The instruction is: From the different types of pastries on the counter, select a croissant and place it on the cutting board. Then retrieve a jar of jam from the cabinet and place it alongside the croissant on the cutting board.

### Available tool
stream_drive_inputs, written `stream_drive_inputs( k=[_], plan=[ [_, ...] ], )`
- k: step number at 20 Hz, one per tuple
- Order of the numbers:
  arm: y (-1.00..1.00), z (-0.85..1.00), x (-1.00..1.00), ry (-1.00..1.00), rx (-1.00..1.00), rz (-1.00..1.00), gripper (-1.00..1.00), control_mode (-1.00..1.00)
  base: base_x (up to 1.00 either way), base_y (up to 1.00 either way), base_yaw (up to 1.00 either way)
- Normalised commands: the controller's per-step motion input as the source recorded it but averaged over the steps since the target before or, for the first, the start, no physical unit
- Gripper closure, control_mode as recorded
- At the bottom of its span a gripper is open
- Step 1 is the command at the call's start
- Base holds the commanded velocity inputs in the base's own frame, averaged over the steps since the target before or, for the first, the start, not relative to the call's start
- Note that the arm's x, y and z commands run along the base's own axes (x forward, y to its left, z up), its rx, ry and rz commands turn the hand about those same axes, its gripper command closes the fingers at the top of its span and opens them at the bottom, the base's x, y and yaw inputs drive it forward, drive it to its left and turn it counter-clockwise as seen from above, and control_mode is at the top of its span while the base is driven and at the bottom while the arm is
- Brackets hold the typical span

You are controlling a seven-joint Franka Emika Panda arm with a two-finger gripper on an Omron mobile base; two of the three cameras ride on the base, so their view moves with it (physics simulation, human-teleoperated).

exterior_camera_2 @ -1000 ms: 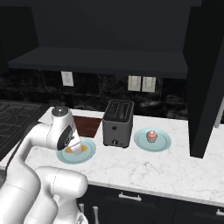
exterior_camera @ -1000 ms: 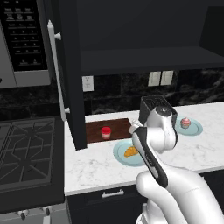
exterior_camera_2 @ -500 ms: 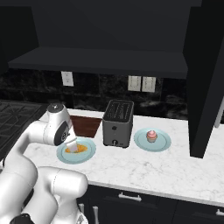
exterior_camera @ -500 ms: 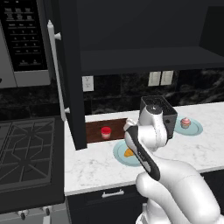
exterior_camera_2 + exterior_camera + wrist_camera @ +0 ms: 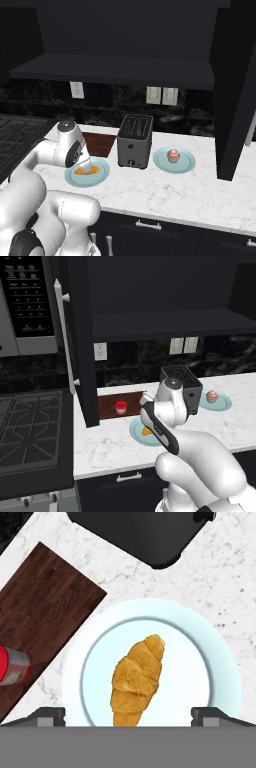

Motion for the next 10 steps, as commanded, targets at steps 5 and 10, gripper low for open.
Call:
stream_drive_inputs(
  k=[5, 10],
  plan=[
    [-0.06, -0.36, -0.12, 0.06, -0.02, 0.0, -1.0, -1.0, 0.0, 0.0, 0.0],
    [-0.06, -0.38, -0.01, 0.06, -0.04, 0.0, -1.0, -1.0, 0.0, 0.0, 0.0]
  ],
)
